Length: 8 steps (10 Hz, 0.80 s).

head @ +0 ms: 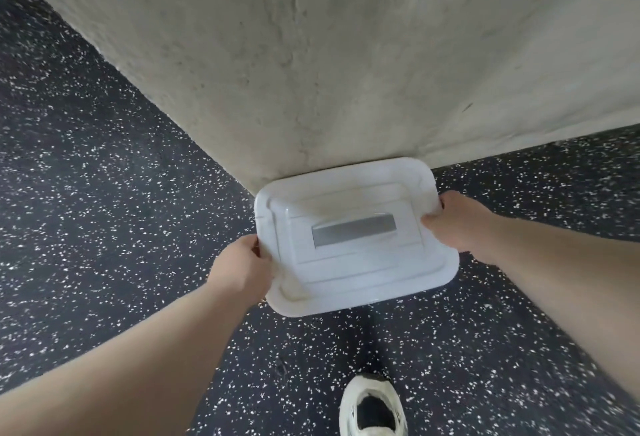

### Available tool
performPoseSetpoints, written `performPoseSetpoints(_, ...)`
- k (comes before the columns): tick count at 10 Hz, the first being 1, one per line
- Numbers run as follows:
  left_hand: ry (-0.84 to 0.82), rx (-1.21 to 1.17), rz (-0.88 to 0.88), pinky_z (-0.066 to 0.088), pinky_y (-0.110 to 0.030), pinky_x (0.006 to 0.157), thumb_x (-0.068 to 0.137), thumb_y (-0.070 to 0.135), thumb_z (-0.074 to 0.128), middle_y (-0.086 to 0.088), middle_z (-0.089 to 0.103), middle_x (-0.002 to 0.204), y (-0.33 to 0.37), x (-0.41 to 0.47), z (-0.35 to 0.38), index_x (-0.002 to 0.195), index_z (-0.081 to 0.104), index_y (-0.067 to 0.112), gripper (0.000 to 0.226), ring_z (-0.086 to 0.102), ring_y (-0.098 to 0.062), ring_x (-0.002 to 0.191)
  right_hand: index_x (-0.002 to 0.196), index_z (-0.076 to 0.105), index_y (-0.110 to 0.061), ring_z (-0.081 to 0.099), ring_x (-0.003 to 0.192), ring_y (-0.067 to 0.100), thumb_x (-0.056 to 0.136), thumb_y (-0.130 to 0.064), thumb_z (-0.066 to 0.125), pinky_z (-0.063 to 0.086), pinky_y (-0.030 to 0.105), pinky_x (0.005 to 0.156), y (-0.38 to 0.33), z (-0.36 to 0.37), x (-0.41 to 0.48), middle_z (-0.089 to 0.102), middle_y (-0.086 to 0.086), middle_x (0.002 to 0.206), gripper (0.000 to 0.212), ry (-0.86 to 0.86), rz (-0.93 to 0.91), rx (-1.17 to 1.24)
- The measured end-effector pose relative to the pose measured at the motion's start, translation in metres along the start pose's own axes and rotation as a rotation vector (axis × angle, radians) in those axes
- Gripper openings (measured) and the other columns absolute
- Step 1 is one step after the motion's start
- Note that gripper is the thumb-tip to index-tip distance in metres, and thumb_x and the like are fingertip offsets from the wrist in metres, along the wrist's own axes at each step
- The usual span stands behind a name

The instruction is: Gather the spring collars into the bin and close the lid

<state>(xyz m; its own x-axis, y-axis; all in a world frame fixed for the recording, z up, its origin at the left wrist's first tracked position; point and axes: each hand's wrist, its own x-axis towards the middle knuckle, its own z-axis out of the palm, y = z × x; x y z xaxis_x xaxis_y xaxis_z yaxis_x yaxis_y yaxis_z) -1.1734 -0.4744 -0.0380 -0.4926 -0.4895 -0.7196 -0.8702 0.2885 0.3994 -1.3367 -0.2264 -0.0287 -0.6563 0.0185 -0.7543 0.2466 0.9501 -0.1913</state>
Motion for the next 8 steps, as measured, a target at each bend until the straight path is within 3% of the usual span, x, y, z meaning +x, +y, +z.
performPoseSetpoints(1,0.007,0.012,0.000,0.043,-0.031,0.055,0.096,0.022,0.042,-0.012,0.068,0.078,0.001,0.006,0.004,0.086,0.062,0.009,0.026,0.056,-0.029,0.062,0.128,0.046,-0.001,0.062,0.092,0.031,0.094,-0.018,0.050,0.055,0.040,0.074,0.001,0.002,0.005,0.061,0.016,0.107,0.038,-0.015,0.029,-0.009)
performPoseSetpoints(2,-0.006,0.045,-0.008,0.057,-0.042,0.065,0.095,0.023,0.042,-0.014,0.072,0.083,-0.003,0.009,0.006,0.087,0.063,0.011,0.025,0.069,-0.036,0.073,0.131,0.042,-0.001,0.060,0.094,0.031,0.094,-0.018,0.050,0.052,0.037,0.067,0.001,0.006,0.009,0.058,0.016,0.111,0.041,-0.024,0.036,-0.036)
performPoseSetpoints(3,-0.025,0.086,-0.017,0.061,-0.046,0.077,0.093,0.024,0.042,-0.011,0.072,0.085,-0.008,0.008,0.011,0.088,0.063,0.014,0.024,0.071,-0.035,0.080,0.134,0.041,-0.002,0.062,0.092,0.032,0.096,-0.017,0.049,0.059,0.041,0.073,0.003,0.009,0.005,0.058,0.016,0.112,0.042,-0.054,0.072,-0.078)
performPoseSetpoints(4,-0.024,0.159,-0.005,0.052,-0.033,0.065,0.095,0.025,0.040,-0.006,0.068,0.080,-0.010,0.004,0.013,0.090,0.060,0.012,0.024,0.064,-0.027,0.070,0.141,0.037,-0.003,0.063,0.095,0.032,0.098,-0.025,0.049,0.060,0.043,0.078,0.006,0.010,0.001,0.057,0.016,0.120,0.051,-0.067,0.058,-0.128)
performPoseSetpoints(5,-0.013,0.182,-0.001,0.039,-0.030,0.055,0.097,0.027,0.038,-0.007,0.067,0.083,-0.007,-0.003,0.012,0.094,0.057,0.012,0.024,0.055,-0.023,0.062,0.144,0.031,-0.001,0.061,0.097,0.030,0.098,-0.031,0.049,0.054,0.040,0.078,0.010,0.011,-0.004,0.056,0.018,0.127,0.058,-0.068,0.047,-0.162)
performPoseSetpoints(6,-0.021,0.200,-0.013,0.045,-0.033,0.065,0.096,0.022,0.041,-0.012,0.068,0.111,-0.004,-0.014,0.007,0.121,0.054,0.013,0.030,0.063,-0.030,0.084,0.147,0.026,-0.003,0.057,0.107,0.032,0.096,-0.030,0.052,0.048,0.037,0.077,0.011,0.011,-0.016,0.047,0.019,0.138,0.063,-0.009,0.062,-0.191)
performPoseSetpoints(7,0.000,0.255,-0.006,0.047,-0.035,0.078,0.095,0.018,0.047,-0.014,0.057,0.136,-0.004,-0.031,-0.001,0.147,0.037,0.011,0.054,0.061,-0.035,0.111,0.146,0.028,-0.006,0.053,0.116,0.037,0.093,-0.022,0.054,0.051,0.046,0.092,0.011,0.011,-0.035,0.039,0.018,0.142,0.061,0.089,0.070,-0.204)
performPoseSetpoints(8,0.008,0.241,0.025,0.043,-0.031,0.077,0.093,0.017,0.050,-0.010,0.057,0.134,-0.003,-0.056,-0.012,0.146,0.039,0.010,0.054,0.060,-0.032,0.105,0.141,0.035,-0.006,0.051,0.116,0.037,0.092,-0.017,0.054,0.050,0.048,0.093,0.009,0.008,-0.058,0.040,0.017,0.139,0.054,0.124,0.011,-0.203)
